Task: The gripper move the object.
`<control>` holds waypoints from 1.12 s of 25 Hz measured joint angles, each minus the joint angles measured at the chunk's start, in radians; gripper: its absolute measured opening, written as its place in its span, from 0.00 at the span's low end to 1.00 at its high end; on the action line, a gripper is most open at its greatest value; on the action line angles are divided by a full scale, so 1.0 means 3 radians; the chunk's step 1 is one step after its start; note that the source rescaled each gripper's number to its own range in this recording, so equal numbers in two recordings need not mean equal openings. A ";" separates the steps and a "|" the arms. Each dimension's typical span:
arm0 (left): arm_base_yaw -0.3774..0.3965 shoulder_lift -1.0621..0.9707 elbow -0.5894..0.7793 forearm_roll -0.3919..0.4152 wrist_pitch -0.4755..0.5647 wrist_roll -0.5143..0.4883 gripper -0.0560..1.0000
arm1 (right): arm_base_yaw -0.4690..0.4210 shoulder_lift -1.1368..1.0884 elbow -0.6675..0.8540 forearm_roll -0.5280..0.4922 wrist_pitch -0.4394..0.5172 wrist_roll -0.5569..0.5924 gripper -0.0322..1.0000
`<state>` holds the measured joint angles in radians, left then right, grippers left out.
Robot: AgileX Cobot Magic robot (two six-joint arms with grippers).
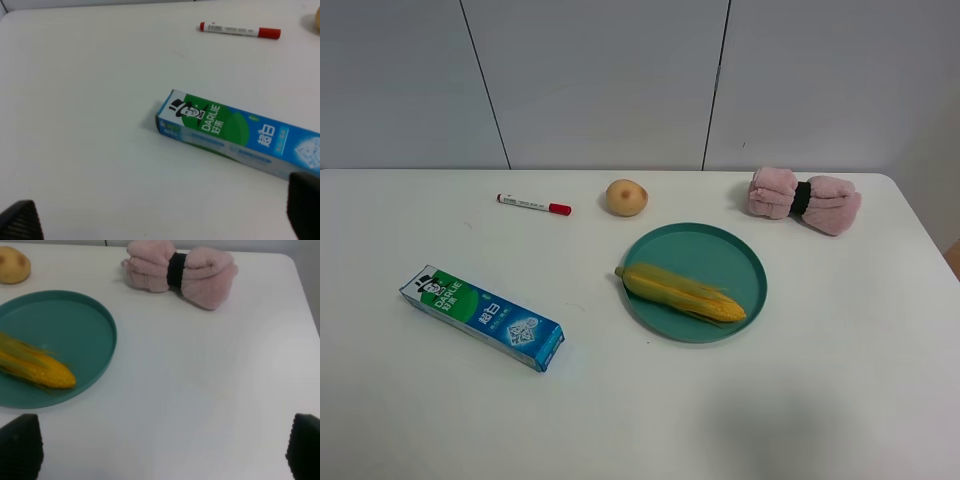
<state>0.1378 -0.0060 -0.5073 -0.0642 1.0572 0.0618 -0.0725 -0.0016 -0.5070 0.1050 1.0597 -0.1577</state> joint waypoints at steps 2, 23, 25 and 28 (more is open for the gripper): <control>0.0000 0.0000 0.0000 0.0000 0.0000 0.0000 1.00 | 0.0000 0.0000 0.0000 -0.0052 0.0000 0.0070 1.00; 0.0000 0.0000 0.0000 0.0000 0.0000 0.0000 1.00 | 0.0256 0.0000 0.0000 -0.0350 -0.0007 0.0612 1.00; 0.0000 0.0000 0.0000 0.0000 0.0000 0.0000 1.00 | 0.0256 0.0000 0.0000 -0.0350 -0.0007 0.0612 1.00; 0.0000 0.0000 0.0000 0.0000 0.0000 0.0000 1.00 | 0.0256 0.0000 0.0000 -0.0350 -0.0007 0.0612 1.00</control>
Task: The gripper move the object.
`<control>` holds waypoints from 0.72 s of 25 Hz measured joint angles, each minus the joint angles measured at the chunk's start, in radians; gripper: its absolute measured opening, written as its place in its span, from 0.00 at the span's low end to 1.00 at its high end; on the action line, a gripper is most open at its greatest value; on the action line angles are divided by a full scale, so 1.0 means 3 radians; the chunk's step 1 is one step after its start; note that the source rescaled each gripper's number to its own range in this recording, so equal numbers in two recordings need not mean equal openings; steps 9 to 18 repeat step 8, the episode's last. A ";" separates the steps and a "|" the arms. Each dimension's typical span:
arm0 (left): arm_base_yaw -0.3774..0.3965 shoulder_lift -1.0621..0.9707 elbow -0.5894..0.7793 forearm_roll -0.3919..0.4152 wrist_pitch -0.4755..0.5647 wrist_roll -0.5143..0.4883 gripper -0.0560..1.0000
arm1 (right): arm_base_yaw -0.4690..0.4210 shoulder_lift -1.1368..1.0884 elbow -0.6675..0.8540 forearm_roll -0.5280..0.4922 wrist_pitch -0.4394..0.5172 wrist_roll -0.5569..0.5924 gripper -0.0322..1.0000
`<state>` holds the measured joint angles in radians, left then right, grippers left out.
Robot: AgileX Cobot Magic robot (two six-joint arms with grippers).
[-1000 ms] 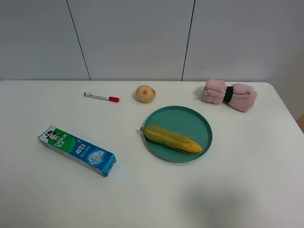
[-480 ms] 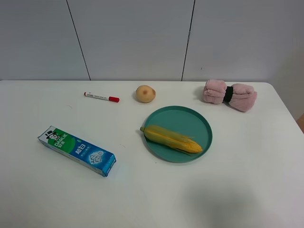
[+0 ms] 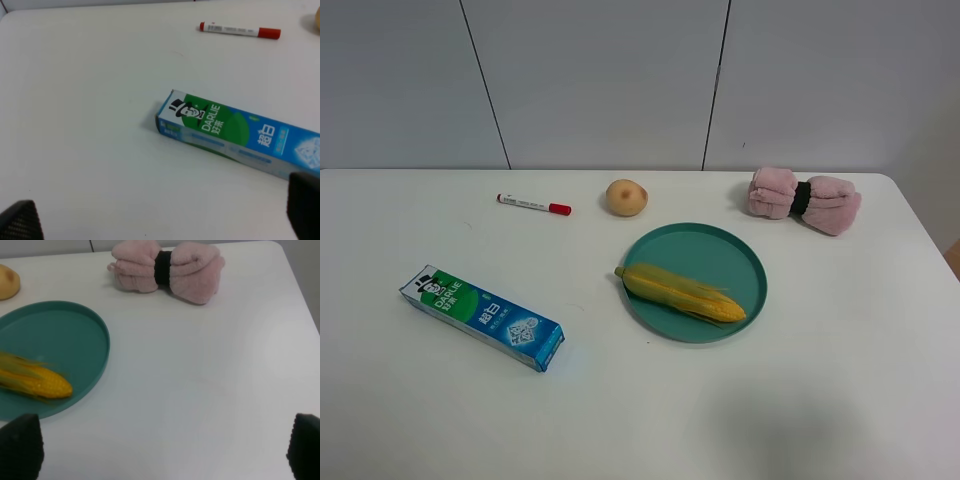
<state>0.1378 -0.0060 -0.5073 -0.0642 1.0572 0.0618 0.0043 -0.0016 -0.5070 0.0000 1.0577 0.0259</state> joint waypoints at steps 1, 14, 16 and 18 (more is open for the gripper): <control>0.0000 0.0000 0.0000 0.0000 0.0000 0.0000 1.00 | 0.0000 0.0000 0.0000 0.0000 0.0000 0.0000 1.00; 0.0000 0.0000 0.0000 0.0000 0.0000 0.0000 1.00 | 0.0000 0.0000 0.0000 0.0000 0.0000 0.0000 1.00; 0.0000 0.0000 0.0000 0.0000 0.0000 0.0000 1.00 | 0.0000 0.0000 0.0000 0.0000 0.0000 0.0000 1.00; 0.0000 0.0000 0.0000 0.0000 0.0000 0.0000 1.00 | 0.0000 0.0000 0.0000 0.0000 0.0000 0.0000 1.00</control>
